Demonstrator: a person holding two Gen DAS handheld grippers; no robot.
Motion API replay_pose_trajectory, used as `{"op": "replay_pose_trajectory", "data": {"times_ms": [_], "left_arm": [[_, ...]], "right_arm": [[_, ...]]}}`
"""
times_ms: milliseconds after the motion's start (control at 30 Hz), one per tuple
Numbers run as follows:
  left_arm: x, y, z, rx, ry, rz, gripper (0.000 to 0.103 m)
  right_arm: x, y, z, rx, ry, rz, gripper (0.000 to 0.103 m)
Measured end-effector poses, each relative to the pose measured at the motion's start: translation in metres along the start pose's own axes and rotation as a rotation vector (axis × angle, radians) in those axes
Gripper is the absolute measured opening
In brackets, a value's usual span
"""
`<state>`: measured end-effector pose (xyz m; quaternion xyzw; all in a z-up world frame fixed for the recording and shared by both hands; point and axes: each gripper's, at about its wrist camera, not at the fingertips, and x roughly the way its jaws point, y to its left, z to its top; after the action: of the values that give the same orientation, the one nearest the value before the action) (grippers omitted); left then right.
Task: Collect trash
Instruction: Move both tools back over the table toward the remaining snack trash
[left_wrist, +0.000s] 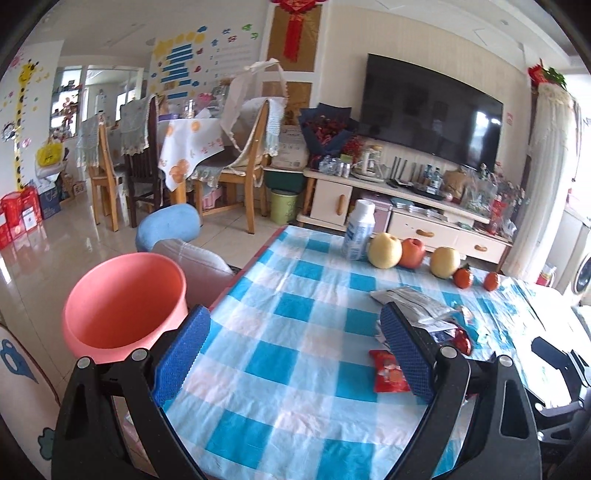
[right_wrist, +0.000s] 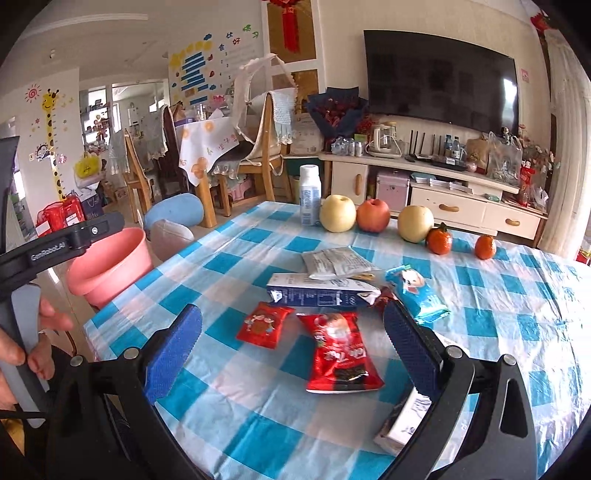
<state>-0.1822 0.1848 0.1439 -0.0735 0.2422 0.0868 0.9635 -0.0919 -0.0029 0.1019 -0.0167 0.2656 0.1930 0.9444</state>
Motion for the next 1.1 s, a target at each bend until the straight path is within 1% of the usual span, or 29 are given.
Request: {"op": "replay_pose_trajectory", "data": {"times_ms": [100,300,400,500,633,733,800,967,1100], "left_arm": [[-0.010,-0.016,0.002,0.024,0.000,-0.023,0.092],[-0.027,-0.043,0.007,0.068,-0.001,-0.035,0.092],[-0.028,-0.057,0.007,0.095,0.018,-0.033,0.092],[-0.023,-0.072,0.005,0.121,0.051,-0.059,0.092],[-0.005,-0.091,-0.001,0.147,0.120,-0.118,0.092],[0.012,-0.100,-0.009,0.156,0.179,-0.160,0.092],[0.024,-0.105,-0.016,0.149,0.222,-0.198,0.092],[0.062,-0.112,-0.044,0.168,0.314,-0.175,0.092],[0.094,-0.109,-0.059,0.142,0.365,-0.150,0.092]], "right_arm": [[-0.004,-0.014,-0.002,0.014,0.008,0.003,0.099],[-0.019,-0.043,-0.004,0.034,-0.009,-0.018,0.099],[-0.025,-0.063,-0.004,0.076,-0.010,-0.022,0.099],[-0.030,-0.081,-0.002,0.100,-0.014,-0.035,0.099],[-0.033,-0.109,-0.002,0.165,-0.007,-0.051,0.099],[-0.030,-0.130,-0.005,0.223,0.024,-0.051,0.099],[-0.027,-0.138,-0.007,0.234,0.044,-0.071,0.099],[-0.012,-0.150,-0.015,0.262,0.126,-0.083,0.099],[-0.002,-0.158,-0.023,0.309,0.175,-0.053,0.099]]}}
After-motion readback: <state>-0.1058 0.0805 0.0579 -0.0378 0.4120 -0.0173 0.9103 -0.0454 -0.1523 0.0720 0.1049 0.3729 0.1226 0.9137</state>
